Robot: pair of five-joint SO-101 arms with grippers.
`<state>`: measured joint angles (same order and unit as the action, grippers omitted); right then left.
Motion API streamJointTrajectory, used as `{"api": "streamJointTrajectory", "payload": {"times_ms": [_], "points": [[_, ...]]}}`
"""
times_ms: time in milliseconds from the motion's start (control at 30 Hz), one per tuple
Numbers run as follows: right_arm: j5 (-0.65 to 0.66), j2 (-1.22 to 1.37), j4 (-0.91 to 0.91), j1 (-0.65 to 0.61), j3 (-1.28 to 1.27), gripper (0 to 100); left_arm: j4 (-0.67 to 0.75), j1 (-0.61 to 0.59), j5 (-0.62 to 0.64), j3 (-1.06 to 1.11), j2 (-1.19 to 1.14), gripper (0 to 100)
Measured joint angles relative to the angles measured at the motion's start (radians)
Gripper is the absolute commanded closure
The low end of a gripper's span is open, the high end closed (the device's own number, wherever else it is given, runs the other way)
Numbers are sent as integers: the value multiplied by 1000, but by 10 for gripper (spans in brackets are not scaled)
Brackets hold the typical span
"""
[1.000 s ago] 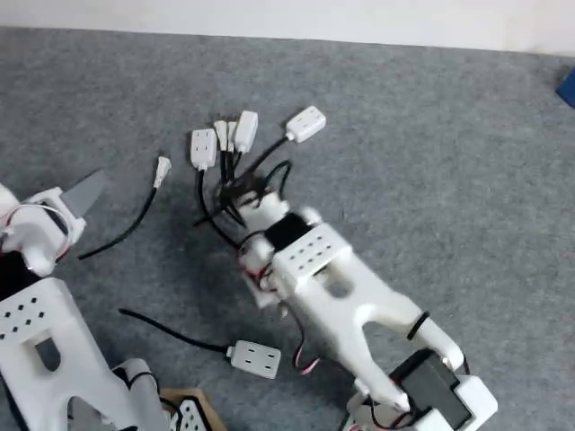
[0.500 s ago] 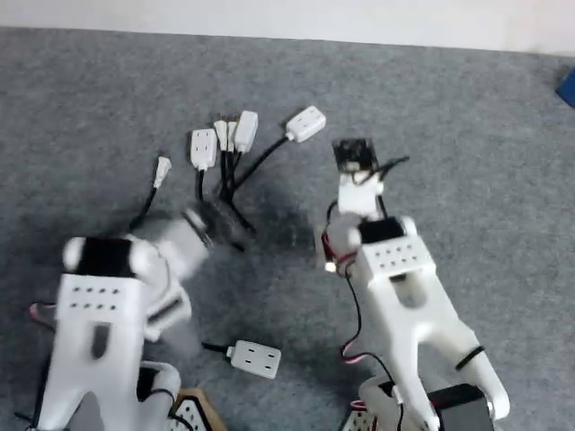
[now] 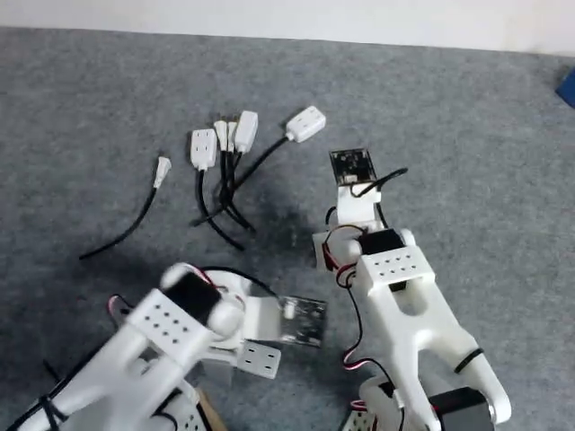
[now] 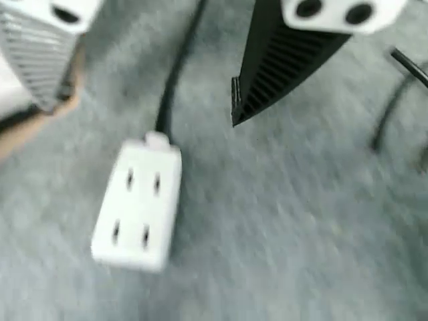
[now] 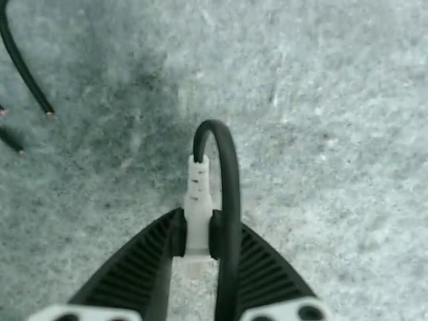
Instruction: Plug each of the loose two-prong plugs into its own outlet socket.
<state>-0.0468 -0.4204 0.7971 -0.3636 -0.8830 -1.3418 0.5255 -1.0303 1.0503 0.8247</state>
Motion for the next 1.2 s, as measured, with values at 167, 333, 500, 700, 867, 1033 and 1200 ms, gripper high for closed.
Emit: {"api": "streamJointTrajectory", "payload": {"times_ms": [167,333,500,700,867,1033,1200], "points": [[0,0,-2,0,0,993,31,126,98,-25,0,543],[0,0,-2,0,0,993,84,137,112,58,-2,543],[0,0,-2,0,0,993,233,138,117,175,-2,543],[2,0,-2,0,0,993,336,110,117,204,-2,552],[2,0,-2,0,0,993,348,104,117,213,-2,767],[2,0,-2,0,0,993,348,106,117,213,-2,905],[2,0,-2,0,0,993,348,107,118,226,11,909]]}}
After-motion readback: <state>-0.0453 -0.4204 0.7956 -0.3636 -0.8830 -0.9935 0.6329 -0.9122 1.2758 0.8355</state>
